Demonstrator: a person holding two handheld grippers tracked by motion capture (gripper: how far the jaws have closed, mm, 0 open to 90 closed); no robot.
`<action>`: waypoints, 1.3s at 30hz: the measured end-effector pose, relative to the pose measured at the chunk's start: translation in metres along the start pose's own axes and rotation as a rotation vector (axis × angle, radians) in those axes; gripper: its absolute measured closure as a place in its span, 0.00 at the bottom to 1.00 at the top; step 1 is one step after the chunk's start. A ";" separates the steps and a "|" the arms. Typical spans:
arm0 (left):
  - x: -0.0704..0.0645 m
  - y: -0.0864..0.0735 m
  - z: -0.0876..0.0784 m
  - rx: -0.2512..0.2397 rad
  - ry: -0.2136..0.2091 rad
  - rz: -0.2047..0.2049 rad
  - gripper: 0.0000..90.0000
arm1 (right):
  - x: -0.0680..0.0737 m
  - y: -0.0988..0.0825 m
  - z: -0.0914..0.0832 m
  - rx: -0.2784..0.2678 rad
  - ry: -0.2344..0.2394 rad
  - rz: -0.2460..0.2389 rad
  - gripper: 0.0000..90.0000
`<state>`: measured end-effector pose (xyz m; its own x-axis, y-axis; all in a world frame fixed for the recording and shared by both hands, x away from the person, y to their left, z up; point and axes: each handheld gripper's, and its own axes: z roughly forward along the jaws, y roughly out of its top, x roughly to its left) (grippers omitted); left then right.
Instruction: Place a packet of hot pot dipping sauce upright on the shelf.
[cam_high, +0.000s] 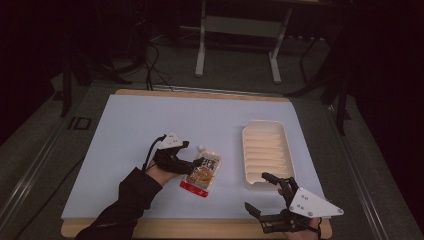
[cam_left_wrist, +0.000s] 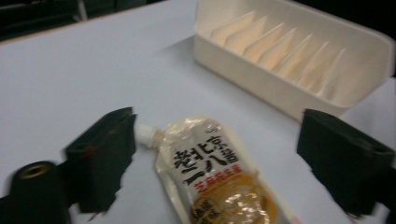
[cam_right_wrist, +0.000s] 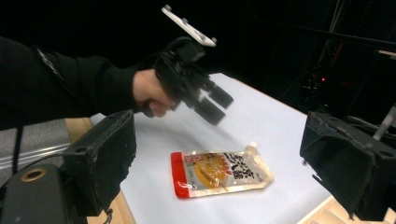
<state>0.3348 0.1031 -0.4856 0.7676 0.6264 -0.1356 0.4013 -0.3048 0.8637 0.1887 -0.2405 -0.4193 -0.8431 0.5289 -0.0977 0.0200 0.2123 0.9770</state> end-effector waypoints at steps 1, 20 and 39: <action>0.002 -0.002 0.003 0.012 0.014 0.001 0.21 | 0.000 0.000 0.000 0.001 0.001 0.001 0.12; 0.022 -0.019 0.059 0.173 0.072 -0.021 0.31 | -0.002 -0.004 0.002 0.016 0.017 0.014 0.15; -0.003 -0.013 0.073 0.319 0.118 0.097 0.57 | -0.002 -0.004 0.005 0.027 0.023 0.015 0.15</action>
<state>0.3633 0.0530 -0.5317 0.7541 0.6567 0.0124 0.4798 -0.5637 0.6723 0.1926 -0.2382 -0.4244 -0.8545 0.5136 -0.0780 0.0474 0.2266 0.9728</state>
